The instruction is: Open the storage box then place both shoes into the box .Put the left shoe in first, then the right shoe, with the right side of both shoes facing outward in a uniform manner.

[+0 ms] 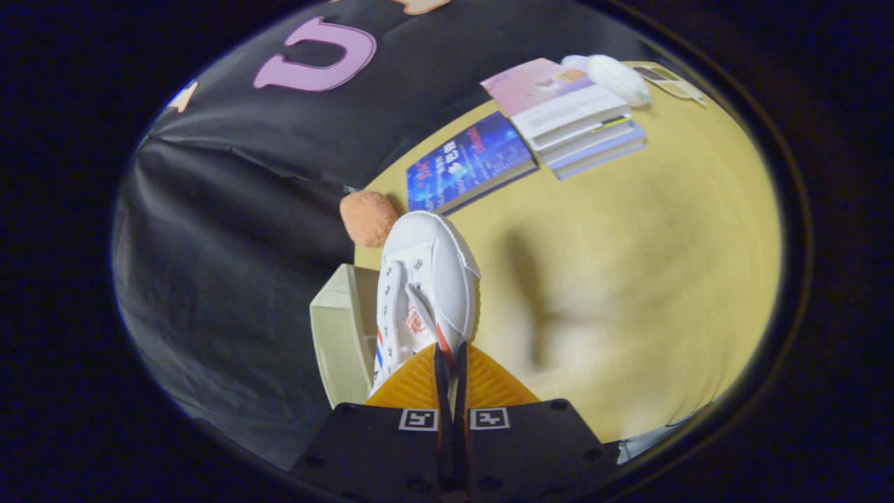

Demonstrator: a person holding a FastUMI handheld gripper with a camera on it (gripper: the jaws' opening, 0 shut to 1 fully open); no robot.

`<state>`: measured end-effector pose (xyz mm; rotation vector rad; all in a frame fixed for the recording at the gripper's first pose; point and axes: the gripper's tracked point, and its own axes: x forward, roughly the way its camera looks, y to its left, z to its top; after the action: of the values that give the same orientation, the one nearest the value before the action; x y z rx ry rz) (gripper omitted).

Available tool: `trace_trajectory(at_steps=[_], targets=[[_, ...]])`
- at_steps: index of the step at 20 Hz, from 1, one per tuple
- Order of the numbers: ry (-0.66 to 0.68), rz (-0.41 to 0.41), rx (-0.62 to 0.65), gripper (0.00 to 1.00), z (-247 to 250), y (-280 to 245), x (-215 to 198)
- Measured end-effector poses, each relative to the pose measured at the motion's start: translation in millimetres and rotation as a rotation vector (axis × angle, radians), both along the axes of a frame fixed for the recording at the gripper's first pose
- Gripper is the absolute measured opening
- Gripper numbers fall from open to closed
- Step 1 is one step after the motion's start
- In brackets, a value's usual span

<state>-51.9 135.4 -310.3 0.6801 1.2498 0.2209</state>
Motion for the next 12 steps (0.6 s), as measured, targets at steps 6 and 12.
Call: trace_trajectory(at_steps=[6, 12], targets=[[-0.044, 0.107, 0.089, 0.02, 37, 94, 9], [-0.006, 0.228, 0.067, 0.02, 13, 158, -13]])
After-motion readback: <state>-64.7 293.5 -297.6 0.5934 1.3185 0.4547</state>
